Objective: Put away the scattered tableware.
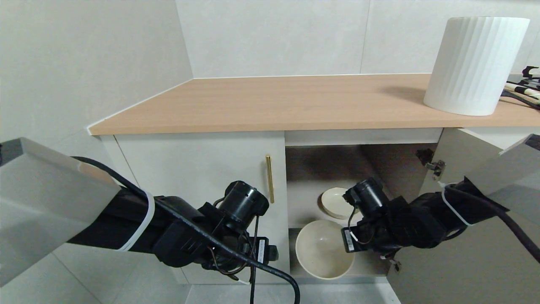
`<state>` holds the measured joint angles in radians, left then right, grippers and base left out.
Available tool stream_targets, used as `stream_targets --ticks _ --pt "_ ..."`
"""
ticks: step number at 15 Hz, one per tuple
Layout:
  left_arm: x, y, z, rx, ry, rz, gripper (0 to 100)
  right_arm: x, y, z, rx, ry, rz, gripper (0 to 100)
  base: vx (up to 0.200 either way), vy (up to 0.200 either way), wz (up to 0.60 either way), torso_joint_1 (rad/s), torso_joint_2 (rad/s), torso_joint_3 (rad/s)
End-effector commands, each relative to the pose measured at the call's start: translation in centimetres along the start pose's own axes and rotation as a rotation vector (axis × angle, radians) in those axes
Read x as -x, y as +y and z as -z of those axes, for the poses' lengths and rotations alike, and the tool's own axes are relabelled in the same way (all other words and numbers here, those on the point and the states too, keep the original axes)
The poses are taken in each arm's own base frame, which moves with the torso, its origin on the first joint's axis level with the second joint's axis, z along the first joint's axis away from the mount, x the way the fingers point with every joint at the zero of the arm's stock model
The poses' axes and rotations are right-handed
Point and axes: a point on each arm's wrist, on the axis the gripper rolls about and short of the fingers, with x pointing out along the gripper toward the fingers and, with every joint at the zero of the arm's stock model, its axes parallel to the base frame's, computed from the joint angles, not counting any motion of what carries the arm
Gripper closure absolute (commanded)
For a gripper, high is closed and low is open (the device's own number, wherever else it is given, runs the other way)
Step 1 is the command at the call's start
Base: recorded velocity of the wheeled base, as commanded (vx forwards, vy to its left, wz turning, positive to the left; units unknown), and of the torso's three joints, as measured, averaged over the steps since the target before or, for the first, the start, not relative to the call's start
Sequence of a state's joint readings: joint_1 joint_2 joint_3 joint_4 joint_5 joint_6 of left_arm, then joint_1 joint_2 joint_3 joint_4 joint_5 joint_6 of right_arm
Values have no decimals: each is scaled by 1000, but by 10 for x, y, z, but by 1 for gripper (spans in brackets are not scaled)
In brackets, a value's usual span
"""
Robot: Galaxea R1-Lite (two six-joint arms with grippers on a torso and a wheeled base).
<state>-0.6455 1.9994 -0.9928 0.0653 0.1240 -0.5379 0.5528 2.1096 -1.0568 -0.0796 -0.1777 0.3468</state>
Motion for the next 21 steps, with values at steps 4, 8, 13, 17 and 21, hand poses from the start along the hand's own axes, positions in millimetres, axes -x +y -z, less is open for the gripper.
stream_targets --ticks 4,8,13,17,21 --pt "2 0 0 2 -4 1 0 -11 -42 -32 -274 -149 17 100 0 0 0 0 0 0" --pt "3 0 -1 1 -8 3 0 -23 -51 -51 -434 -284 -33 100 0 0 0 0 0 0" --pt "3 0 -1 3 -10 1 0 -53 -68 -66 -561 -311 -6 100 0 0 0 0 0 0" --pt "1 0 -1 1 -7 -3 0 -75 -80 -70 -591 -331 57 100 0 0 0 0 0 0" --pt "1 0 0 2 -6 -4 0 -78 -82 -70 -597 -333 62 100 0 0 0 0 0 0"
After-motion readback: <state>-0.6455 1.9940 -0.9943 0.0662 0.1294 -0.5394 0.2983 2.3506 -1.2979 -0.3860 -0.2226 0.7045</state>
